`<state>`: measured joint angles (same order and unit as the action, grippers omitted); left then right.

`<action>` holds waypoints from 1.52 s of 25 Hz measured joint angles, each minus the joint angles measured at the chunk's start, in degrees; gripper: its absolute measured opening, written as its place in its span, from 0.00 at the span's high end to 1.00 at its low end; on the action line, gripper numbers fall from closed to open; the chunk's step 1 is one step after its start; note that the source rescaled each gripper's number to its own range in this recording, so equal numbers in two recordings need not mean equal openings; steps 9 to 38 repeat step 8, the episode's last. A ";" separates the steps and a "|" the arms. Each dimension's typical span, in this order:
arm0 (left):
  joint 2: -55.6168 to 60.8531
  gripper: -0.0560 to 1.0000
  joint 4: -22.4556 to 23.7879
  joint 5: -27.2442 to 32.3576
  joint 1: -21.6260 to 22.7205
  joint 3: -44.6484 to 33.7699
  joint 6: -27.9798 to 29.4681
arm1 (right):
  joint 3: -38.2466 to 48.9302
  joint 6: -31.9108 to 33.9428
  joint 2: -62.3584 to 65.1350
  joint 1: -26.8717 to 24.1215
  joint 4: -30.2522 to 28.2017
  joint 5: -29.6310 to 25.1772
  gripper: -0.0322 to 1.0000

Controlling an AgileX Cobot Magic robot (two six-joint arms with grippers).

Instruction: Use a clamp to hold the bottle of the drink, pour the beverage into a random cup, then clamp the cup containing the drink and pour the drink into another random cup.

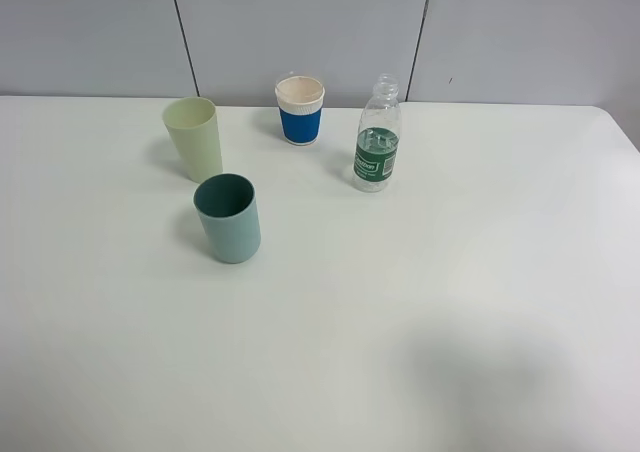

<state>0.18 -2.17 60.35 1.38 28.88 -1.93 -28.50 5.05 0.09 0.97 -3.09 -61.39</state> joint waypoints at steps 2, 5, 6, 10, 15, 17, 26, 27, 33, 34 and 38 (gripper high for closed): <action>0.00 0.00 0.00 0.00 0.00 0.00 0.00 | 0.00 0.00 0.00 0.00 0.00 0.00 0.01; 0.00 0.00 0.00 0.00 0.00 0.00 0.00 | 0.00 0.00 0.00 0.00 0.00 0.00 0.01; 0.00 0.00 0.00 0.00 0.00 0.00 0.00 | 0.00 0.00 0.00 0.00 0.00 0.00 0.01; 0.00 0.00 0.00 0.00 0.00 0.00 0.00 | 0.00 0.00 0.00 0.00 0.00 0.00 0.01; 0.00 0.00 0.00 0.00 0.00 0.00 0.00 | 0.00 0.00 0.00 0.00 0.00 0.00 0.01; 0.00 0.00 0.00 0.00 0.00 0.00 0.00 | 0.00 0.00 0.00 0.00 0.00 0.00 0.01; 0.00 0.00 0.00 0.00 0.00 0.00 0.00 | 0.00 0.00 0.00 0.00 0.00 0.00 0.01; 0.00 0.00 0.00 0.00 0.00 0.00 0.00 | 0.00 0.00 0.00 0.00 0.00 0.00 0.01; 0.00 0.00 0.00 0.00 0.00 0.00 0.00 | 0.00 0.00 0.00 0.00 0.00 0.00 0.01; 0.00 0.00 0.00 0.00 0.00 0.00 0.00 | 0.00 0.00 0.00 0.00 0.00 0.00 0.01; 0.00 0.00 0.00 0.00 0.00 0.00 0.00 | 0.00 0.00 0.00 0.00 0.00 0.00 0.01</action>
